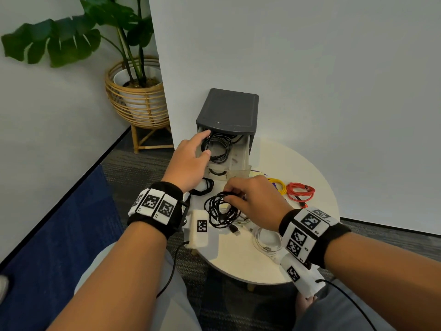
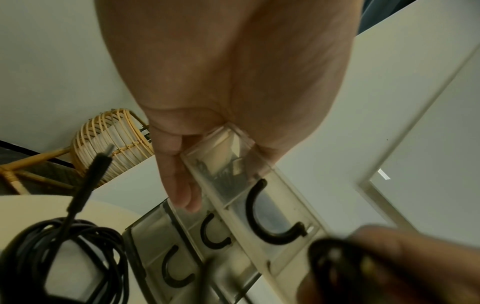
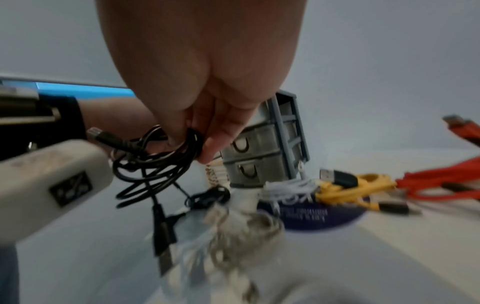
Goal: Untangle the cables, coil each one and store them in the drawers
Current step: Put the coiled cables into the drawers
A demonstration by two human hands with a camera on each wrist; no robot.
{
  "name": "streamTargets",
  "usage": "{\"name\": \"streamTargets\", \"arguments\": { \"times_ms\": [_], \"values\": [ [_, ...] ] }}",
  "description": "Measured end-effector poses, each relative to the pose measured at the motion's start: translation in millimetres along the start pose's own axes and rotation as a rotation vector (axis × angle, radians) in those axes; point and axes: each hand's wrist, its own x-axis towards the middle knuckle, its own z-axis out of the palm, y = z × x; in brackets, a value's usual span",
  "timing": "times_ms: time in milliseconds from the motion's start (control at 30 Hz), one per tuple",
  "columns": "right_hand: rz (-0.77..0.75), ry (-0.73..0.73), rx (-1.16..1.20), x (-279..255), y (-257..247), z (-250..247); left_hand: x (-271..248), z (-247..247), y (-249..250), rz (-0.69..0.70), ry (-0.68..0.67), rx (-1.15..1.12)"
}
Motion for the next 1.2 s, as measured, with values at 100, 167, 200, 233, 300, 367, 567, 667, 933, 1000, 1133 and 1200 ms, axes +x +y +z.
{"name": "streamTargets", "arguments": {
  "times_ms": [100,167,200,233,300,367,567,667,933,1000,1133,1200],
  "values": [
    [-0.034,-0.033,0.037,7.5,-7.4,-22.0,-1.0,0.6,0.3,-0.003,0.000,-0.006],
    [-0.037,-0.057,0.078,15.9,-12.1,-41.2,-1.1,1.0,0.1,-0.002,0.006,-0.011],
    [-0.036,-0.052,0.102,20.3,-14.2,-50.8,-0.8,1.3,-0.3,0.000,0.007,-0.009],
    [-0.027,-0.028,0.129,25.4,-15.1,-59.7,-0.2,1.3,-0.7,0.004,0.008,-0.007],
    [0.021,0.057,0.173,37.9,-14.0,-75.0,0.8,1.5,-0.8,0.002,0.010,-0.018],
    [0.091,0.139,0.150,53.8,-8.8,-84.9,1.5,2.0,-0.5,-0.007,0.017,-0.029],
    [0.243,0.237,-0.113,89.3,0.3,-73.1,1.1,2.6,0.5,0.002,0.019,-0.027],
    [0.242,0.233,-0.189,95.9,-6.8,-61.9,1.2,3.3,1.8,0.008,0.023,-0.037],
    [0.173,0.089,-0.458,89.9,-11.8,-61.1,0.6,3.4,1.4,0.055,0.081,0.009],
    [0.146,0.048,-0.525,91.5,-9.9,-62.3,-0.9,1.3,3.2,0.175,0.173,0.091],
    [0.112,0.010,-0.459,94.5,0.1,-65.3,-5.4,3.3,8.7,0.408,0.176,0.150],
    [0.091,-0.001,-0.391,89.3,3.2,-70.7,-5.7,7.6,8.3,0.404,0.136,0.169]
  ]
}}
